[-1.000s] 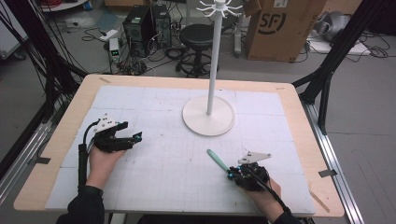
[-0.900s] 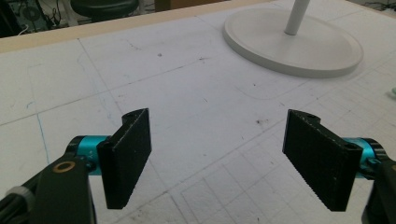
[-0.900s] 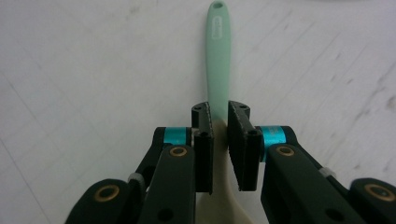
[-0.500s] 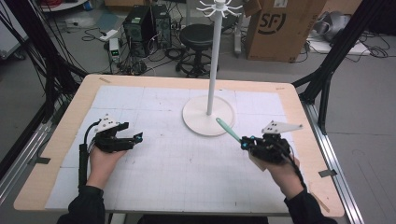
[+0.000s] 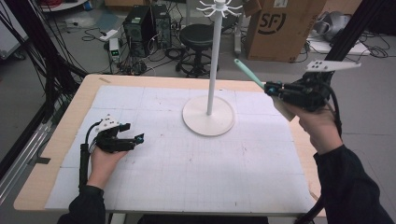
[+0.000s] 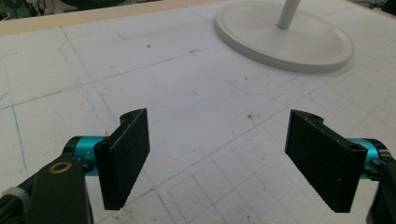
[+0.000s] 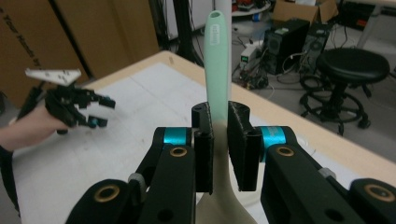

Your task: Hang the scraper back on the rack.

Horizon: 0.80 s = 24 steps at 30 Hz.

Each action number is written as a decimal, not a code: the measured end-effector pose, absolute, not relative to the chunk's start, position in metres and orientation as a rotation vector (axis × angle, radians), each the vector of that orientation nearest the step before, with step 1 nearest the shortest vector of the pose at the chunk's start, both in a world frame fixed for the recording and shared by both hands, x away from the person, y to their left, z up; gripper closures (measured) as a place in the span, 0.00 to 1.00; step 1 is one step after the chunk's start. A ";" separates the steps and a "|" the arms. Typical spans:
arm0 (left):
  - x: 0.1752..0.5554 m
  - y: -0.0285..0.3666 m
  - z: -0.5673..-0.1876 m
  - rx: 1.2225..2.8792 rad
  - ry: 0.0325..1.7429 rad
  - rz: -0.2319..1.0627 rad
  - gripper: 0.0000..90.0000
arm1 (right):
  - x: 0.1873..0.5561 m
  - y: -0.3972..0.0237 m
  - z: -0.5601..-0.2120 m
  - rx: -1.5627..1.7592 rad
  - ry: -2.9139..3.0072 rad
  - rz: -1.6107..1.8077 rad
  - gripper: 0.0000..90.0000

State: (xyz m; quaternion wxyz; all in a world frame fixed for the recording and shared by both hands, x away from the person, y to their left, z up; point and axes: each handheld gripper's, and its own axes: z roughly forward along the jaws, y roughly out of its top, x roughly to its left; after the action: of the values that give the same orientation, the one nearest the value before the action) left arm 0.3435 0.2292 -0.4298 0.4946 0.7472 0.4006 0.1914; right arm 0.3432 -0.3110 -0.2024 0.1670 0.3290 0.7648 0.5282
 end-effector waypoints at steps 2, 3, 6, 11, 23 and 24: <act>0.344 0.229 -0.430 1.813 0.970 0.458 0.25 | 0.348 -0.313 -0.190 0.932 2.167 1.520 0.90; 0.343 0.229 -0.430 1.811 0.969 0.457 0.25 | 0.353 -0.314 -0.180 0.914 2.159 1.546 0.90; 0.344 0.229 -0.430 1.809 0.968 0.455 0.25 | 0.357 -0.314 -0.171 0.902 2.152 1.556 0.90; 0.344 0.229 -0.430 1.807 0.969 0.452 0.25 | 0.370 -0.313 -0.149 0.865 2.159 1.568 0.90; 0.345 0.230 -0.431 1.804 0.969 0.447 0.25 | 0.386 -0.314 -0.120 0.848 2.171 1.591 0.90; 0.345 0.230 -0.431 1.803 0.969 0.446 0.25 | 0.387 -0.315 -0.119 0.845 2.172 1.593 0.90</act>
State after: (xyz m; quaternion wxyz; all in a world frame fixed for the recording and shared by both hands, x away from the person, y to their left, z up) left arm 0.3447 0.2304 -0.4311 0.4996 0.7456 0.4006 0.1846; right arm 0.3868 -0.3145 -0.1193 0.1587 0.2954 0.7596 0.5573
